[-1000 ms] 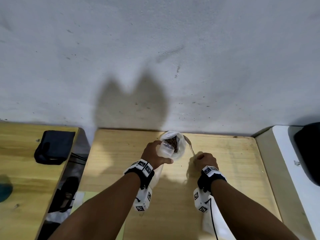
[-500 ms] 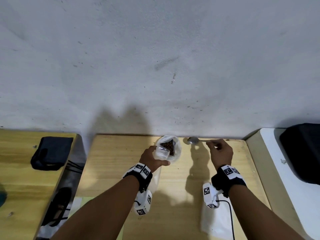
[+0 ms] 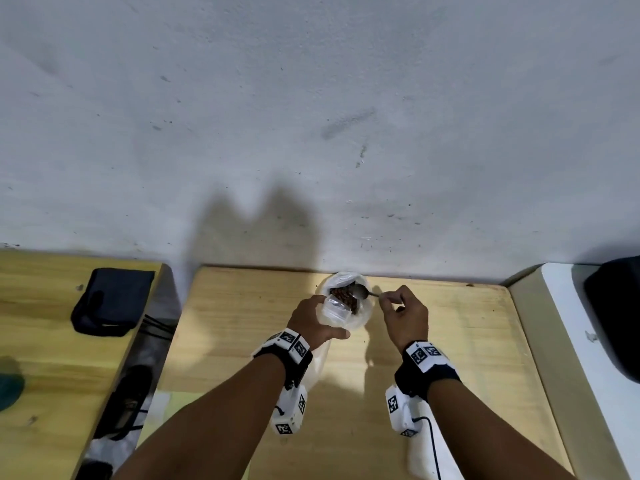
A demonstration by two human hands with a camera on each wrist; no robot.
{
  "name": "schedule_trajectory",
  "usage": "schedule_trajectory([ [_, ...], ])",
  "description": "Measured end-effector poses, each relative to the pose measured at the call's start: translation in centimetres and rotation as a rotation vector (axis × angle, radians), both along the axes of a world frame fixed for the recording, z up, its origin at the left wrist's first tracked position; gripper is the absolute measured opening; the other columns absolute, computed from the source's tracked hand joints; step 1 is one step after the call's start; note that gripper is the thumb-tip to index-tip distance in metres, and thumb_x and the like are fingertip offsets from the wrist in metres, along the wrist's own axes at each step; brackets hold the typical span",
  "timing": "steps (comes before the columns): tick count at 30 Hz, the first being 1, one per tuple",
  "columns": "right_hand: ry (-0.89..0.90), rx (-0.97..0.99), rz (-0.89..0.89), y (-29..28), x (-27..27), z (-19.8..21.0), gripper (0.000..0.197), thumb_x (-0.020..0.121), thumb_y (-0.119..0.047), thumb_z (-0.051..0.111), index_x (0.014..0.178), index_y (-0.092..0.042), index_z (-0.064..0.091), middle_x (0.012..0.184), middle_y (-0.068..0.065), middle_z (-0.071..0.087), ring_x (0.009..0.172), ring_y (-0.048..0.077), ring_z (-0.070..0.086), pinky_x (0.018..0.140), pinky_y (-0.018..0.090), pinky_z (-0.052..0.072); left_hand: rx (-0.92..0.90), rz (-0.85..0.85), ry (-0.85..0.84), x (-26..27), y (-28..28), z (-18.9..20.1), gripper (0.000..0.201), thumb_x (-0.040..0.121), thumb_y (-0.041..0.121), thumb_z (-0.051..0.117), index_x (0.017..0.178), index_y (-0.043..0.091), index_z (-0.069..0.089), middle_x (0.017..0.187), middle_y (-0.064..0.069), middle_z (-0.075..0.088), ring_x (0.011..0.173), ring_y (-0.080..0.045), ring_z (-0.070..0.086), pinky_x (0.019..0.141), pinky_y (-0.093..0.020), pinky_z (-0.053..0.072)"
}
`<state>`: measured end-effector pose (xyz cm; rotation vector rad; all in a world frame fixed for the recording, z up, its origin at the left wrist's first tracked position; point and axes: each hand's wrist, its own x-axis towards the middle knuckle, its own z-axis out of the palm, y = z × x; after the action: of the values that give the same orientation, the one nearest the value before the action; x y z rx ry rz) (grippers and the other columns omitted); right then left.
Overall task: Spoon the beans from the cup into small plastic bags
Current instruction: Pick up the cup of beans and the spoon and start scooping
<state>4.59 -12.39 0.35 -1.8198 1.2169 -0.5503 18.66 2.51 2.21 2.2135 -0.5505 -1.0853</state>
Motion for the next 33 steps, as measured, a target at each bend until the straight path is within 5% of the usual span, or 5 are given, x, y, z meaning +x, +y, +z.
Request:
schedule_trajectory([
  [6,-0.045,0.168,-0.065,1.0,0.8,-1.3,0.027,0.087,-0.015,0.069,0.069,-0.011,0.050,0.070,-0.006,0.060,0.056,0.006,0.048,0.055,0.023,0.036,-0.001,0.016,0.004,0.3,-0.1,-0.8,0.104,0.044,0.050,0.086,0.135,0.023,0.044,0.134,0.002,0.053,0.120,-0.021,0.053,0.100,-0.040,0.045],
  [11,-0.029,0.381,-0.158,1.0,1.3,-1.9,0.029,0.079,-0.018,0.074,0.067,-0.009,0.049,0.060,0.007,0.048,0.056,0.023,0.042,0.056,0.029,0.035,-0.021,0.028,-0.013,0.4,0.1,-1.2,0.100,0.045,0.049,0.087,0.133,0.025,0.046,0.133,0.003,0.054,0.117,-0.021,0.055,0.099,-0.041,0.047],
  [16,-0.054,0.568,-0.259,0.4,1.4,-2.0,0.019,0.073,-0.012,0.077,0.067,-0.014,0.059,0.053,0.001,0.045,0.050,0.020,0.038,0.052,0.028,0.032,-0.035,0.031,-0.009,0.4,0.2,-1.5,0.104,0.038,0.056,0.084,0.131,0.027,0.046,0.132,0.002,0.055,0.117,-0.021,0.055,0.099,-0.042,0.047],
  [21,-0.100,0.578,-0.293,-0.1,0.4,-0.4,0.011,0.079,-0.012,0.073,0.084,-0.004,0.069,0.050,0.004,0.043,0.044,0.018,0.036,0.046,0.026,0.030,-0.047,0.047,-0.024,0.3,0.5,-1.5,0.106,0.040,0.051,0.086,0.134,0.027,0.045,0.136,0.003,0.052,0.120,-0.020,0.052,0.102,-0.039,0.045],
  [33,-0.297,0.480,-0.157,-0.7,-2.6,4.7,0.010,0.082,-0.007,0.071,0.081,0.001,0.065,0.048,0.001,0.044,0.046,0.018,0.028,0.044,0.025,0.024,-0.062,0.033,-0.107,-0.3,1.6,-0.9,0.100,0.052,0.043,0.089,0.138,0.024,0.041,0.137,0.001,0.048,0.123,-0.021,0.049,0.102,-0.037,0.043],
])
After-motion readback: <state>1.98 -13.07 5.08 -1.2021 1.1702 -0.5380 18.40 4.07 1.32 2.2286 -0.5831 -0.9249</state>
